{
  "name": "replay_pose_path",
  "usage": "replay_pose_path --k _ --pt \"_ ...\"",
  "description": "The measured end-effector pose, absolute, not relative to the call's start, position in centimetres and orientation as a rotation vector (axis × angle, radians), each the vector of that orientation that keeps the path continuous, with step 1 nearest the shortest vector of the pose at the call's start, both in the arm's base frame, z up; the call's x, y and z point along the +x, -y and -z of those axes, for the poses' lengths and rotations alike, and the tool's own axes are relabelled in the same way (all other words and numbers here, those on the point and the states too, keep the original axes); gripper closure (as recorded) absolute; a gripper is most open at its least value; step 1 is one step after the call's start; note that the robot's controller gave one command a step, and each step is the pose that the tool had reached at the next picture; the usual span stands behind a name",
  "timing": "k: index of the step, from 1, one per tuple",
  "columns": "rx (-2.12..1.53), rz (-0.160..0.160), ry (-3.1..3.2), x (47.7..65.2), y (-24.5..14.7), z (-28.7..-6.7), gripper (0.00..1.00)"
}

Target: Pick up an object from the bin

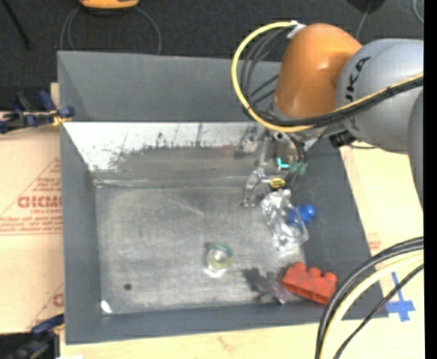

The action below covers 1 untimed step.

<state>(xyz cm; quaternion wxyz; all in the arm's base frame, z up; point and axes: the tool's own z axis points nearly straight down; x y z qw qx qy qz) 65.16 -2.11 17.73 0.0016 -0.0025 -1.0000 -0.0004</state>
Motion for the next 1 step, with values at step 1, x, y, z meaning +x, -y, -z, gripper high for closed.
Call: replay_pose_path --k 1 --pt "-0.013 -0.003 3.133 58.52 7.13 -9.5 0.0"
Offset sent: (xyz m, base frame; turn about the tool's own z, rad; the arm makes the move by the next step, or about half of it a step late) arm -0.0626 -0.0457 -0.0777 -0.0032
